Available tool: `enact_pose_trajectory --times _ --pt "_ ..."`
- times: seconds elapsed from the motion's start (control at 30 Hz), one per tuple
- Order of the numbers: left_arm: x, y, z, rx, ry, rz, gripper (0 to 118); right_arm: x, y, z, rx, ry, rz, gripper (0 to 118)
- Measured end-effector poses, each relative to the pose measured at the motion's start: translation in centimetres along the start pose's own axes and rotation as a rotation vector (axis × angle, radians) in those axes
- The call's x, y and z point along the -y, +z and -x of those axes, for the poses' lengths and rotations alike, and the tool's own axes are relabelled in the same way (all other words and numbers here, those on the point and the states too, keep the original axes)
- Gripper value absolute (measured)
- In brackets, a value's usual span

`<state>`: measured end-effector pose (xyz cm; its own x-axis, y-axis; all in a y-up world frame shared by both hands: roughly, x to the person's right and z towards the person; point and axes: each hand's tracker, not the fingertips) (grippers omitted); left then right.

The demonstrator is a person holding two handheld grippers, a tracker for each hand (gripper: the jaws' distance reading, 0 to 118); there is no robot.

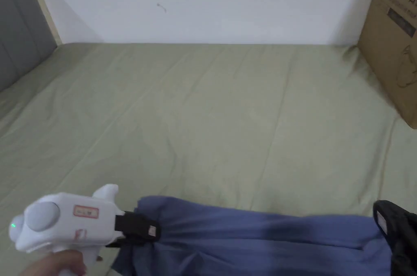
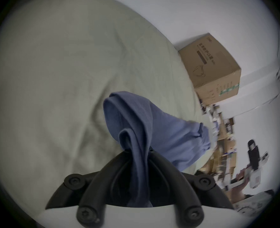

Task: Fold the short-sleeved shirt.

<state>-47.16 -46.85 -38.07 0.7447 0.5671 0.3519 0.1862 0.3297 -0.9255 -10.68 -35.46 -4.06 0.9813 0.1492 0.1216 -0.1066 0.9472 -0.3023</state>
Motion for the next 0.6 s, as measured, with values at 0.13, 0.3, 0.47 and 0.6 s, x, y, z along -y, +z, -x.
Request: enact_pose_trajectory --times 0.13,0.3,0.47,0.6 --pt "-0.4 2.8 -3.7 -0.473 -0.234 0.007 5 0.1 0.5 -0.2 -0.015 -0.041 -0.017 0" --pt "0.0 0.6 -9.4 -0.503 -0.279 0.028 5 0.4 1.6 -1.0 -0.021 -0.064 -0.026 0" --pt "1.0 -6.0 -18.9 -0.243 -0.308 0.124 5 0.9 3.4 -2.5 0.006 -0.063 -0.038 0" --pt "1.8 -11.7 -23.6 -0.067 -0.333 0.21 78 1.3 4.9 -4.0 0.03 -0.141 -0.045 0"
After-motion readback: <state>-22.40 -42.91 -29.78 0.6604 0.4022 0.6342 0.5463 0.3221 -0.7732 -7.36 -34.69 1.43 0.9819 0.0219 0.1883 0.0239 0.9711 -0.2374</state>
